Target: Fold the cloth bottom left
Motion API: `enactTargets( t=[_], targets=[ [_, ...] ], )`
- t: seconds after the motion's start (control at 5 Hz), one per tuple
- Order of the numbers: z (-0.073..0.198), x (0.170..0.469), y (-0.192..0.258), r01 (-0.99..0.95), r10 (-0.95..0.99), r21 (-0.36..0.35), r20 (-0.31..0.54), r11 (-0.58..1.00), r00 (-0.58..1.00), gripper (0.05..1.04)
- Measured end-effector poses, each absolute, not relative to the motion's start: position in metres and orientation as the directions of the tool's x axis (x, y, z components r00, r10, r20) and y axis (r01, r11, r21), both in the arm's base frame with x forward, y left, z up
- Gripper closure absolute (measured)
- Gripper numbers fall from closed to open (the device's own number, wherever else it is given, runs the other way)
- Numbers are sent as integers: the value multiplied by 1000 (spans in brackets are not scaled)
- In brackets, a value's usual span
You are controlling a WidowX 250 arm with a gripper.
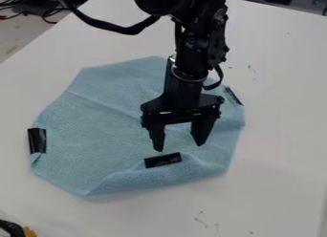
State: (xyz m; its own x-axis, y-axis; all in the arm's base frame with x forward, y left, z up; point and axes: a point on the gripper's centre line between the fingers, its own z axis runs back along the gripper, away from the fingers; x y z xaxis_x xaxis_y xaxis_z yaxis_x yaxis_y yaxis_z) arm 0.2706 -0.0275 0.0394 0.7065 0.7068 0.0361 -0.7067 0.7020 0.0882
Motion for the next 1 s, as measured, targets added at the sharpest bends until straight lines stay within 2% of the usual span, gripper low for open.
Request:
enactTargets(
  t=[0.4, 0.8, 1.0],
  targets=[
    [22, 269, -24, -725, 728, 68, -19, 685, 686, 83],
    [16, 267, -24, -730, 732, 66, -27, 680, 680, 92],
    [10, 266, -24, -729, 732, 69, -31, 681, 681, 170]
  ],
)
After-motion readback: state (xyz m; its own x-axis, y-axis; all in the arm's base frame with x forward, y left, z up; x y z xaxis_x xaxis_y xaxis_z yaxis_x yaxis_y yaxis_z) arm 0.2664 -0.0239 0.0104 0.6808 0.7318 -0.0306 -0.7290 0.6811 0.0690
